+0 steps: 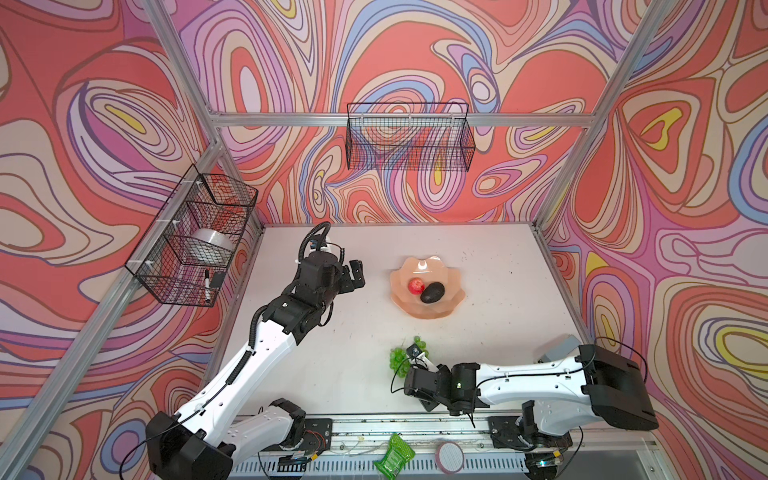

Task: Place and organize the fake fruits in the fruit bowl
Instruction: 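Release the avocado and withdraw the left gripper while the right gripper grasps the other avocado, then carry the second avocado with the right gripper into the bowl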

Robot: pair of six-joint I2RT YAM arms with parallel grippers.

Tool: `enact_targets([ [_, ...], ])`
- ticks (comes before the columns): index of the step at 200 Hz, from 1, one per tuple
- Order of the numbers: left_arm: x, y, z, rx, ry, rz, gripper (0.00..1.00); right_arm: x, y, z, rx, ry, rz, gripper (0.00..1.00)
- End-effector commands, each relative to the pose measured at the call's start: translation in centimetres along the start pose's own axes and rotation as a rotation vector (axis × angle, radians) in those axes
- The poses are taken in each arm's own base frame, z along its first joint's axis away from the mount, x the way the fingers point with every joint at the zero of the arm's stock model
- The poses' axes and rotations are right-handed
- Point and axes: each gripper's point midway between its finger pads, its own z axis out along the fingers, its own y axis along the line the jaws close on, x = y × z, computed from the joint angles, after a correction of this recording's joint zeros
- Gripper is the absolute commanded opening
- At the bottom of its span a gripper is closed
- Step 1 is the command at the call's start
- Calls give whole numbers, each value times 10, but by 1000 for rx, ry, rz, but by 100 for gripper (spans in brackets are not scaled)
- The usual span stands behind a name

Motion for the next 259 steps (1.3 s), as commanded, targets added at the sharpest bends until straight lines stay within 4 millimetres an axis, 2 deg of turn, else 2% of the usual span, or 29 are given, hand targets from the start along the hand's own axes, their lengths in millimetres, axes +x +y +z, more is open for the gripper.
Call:
enact_targets([
  [1, -2, 10, -3, -44, -9, 22, 100, 2, -26, -19, 95, -1, 70, 48],
  [20, -3, 15, -4, -66, -21, 22, 100, -1, -50, -43, 137, -23, 153, 46],
  [42, -1, 20, -3, -80, -20, 24, 100, -19, -82, -74, 134, -109, 292, 44],
  [71, 1, 23, -2, -91, -15, 17, 100, -74, -126, -102, 78, -296, 447, 43],
  [88, 3, 27, -3, -100, -10, 16, 100, -109, -147, -106, 65, -374, 484, 43],
  [105, 6, 30, -6, -110, -5, 16, 100, -144, -160, -98, 54, -401, 480, 42],
  [124, 10, 37, -10, -131, 0, 19, 100, -184, -162, -82, 37, -421, 424, 41],
  [151, 16, 47, -17, -159, 3, 22, 100, -232, -154, -57, 6, -411, 327, 40],
  [170, 18, 57, -24, -192, -5, 27, 100, -255, -143, -36, -19, -381, 268, 38],
  [203, 20, 69, -32, -228, -25, 26, 100, -271, -132, 1, -42, -334, 218, 36],
  [217, 19, 71, -34, -237, -31, 25, 100, -272, -130, 12, -45, -316, 206, 36],
  [220, 18, 72, -34, -240, -31, 27, 100, -269, -129, 24, -40, -290, 203, 36],
  [227, 17, 72, -35, -242, -33, 26, 100, -267, -129, 31, -37, -277, 198, 35],
  [259, 17, 72, -33, -241, -31, 24, 100, -262, -125, 51, -41, -252, 186, 35],
])
